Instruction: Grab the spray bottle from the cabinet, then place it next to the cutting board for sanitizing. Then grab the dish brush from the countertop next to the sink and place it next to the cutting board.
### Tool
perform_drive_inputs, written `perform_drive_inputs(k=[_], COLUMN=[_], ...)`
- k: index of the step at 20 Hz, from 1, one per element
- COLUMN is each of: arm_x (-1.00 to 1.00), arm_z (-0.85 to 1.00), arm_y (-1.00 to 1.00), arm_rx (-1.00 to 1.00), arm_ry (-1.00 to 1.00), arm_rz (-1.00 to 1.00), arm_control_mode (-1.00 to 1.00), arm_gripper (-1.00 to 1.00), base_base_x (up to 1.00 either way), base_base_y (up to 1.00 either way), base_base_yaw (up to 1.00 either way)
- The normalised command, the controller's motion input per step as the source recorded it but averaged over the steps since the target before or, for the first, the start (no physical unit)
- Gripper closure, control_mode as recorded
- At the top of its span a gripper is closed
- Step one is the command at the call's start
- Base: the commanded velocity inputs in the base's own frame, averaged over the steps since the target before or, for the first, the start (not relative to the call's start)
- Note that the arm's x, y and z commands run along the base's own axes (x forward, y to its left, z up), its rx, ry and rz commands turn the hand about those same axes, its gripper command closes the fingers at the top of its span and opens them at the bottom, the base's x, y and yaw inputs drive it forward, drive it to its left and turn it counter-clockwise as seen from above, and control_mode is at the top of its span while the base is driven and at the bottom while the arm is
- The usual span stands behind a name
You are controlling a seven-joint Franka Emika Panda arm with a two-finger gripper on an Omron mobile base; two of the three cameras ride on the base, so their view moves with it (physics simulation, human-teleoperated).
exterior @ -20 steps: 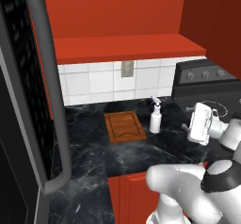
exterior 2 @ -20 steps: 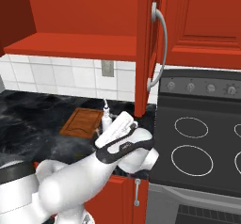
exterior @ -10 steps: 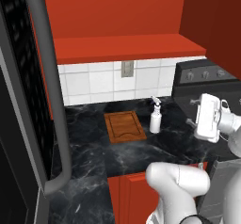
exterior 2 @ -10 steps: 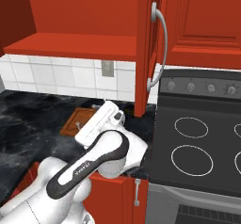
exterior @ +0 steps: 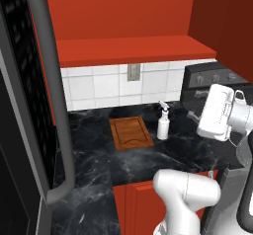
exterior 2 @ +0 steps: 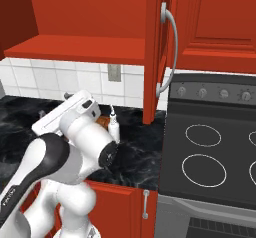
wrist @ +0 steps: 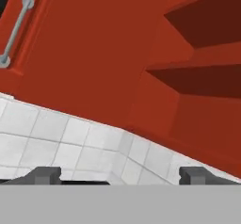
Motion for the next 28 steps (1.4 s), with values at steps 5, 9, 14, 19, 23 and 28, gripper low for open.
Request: perform_drive_inputs(k=[5, 9, 14, 19, 23, 28], arm_x=[-0.33, -0.13, -0.04, 0.00, -0.08, -0.06], arm_z=[1.00, 0.85, 0.22, 0.00, -0.09, -0.55], arm_y=[0.24, 0.12, 0.09, 0.00, -0.03, -0.08], arm_rx=[-0.05, -0.10, -0.30, -0.26, -0.10, 0.00], arm_ry=[0.23, 0.40, 0.55, 0.40, 0.09, -0.02], arm_rz=[-0.14, -0.22, -0.27, -0.34, -0.21, -0.09], arm_control_mode=[-1.00, -1.00, -1.00, -1.00, -1.00, -1.00], arm_gripper=[-1.00, -1.00, -1.00, -1.00, -1.00, -1.00], base_base_x=[0.00, 0.00, 0.00, 0.00, 0.00, 0.00], base_base_y=[0.00, 0.00, 0.00, 0.00, 0.00, 0.00], base_base_yaw=[0.00, 0.00, 0.00, 0.00, 0.00, 0.00])
